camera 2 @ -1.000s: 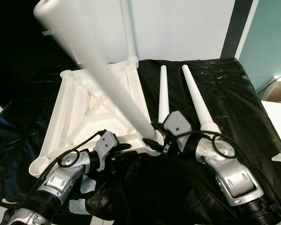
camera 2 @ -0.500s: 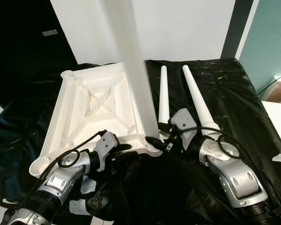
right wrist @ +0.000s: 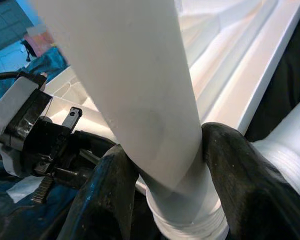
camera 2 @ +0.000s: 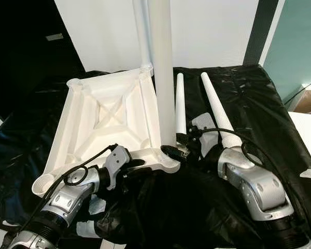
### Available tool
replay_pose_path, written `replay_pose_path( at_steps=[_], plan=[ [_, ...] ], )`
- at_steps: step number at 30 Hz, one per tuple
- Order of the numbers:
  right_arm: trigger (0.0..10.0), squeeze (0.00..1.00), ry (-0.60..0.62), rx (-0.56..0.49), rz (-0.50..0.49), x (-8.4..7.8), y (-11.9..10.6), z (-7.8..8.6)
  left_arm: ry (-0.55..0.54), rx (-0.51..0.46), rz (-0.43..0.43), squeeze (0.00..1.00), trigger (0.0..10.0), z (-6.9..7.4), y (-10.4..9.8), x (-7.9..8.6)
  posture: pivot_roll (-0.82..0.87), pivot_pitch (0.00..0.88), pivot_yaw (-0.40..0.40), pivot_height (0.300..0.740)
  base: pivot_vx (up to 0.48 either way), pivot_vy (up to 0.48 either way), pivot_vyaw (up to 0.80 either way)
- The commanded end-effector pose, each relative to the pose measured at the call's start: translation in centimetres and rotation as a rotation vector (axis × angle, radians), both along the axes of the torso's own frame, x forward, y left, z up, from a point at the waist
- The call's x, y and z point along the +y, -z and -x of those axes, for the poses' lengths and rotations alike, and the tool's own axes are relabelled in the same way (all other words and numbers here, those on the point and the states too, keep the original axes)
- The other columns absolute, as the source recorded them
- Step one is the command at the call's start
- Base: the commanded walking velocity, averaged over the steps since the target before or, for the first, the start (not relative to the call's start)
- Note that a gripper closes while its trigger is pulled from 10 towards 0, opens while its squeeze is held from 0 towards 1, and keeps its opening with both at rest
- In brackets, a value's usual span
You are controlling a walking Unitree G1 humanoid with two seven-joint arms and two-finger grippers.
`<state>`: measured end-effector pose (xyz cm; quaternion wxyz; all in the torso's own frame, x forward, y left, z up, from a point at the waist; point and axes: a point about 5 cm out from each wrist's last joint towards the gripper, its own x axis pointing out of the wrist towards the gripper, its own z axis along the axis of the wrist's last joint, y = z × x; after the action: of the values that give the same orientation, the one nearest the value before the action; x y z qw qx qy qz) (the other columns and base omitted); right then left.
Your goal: Building children table
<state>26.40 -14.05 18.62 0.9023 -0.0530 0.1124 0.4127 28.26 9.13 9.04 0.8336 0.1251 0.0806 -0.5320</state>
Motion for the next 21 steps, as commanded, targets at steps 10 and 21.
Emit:
replay_pose_path(
  at_steps=[10,21],
  plan=[
    [10.0,0.00,-0.072,0.103,0.078,0.4,-1.0,0.2,0.014,0.034,-0.015,0.00,10.0,0.3,0.7,0.2,-0.03,0.000,0.101,0.740,0.000,0.000,0.00],
    [10.0,0.00,-0.168,0.098,0.220,0.9,-0.7,1.3,0.005,0.036,-0.008,0.00,10.0,0.6,0.9,0.1,-0.02,0.000,0.094,0.740,0.000,0.000,0.00]
  ],
)
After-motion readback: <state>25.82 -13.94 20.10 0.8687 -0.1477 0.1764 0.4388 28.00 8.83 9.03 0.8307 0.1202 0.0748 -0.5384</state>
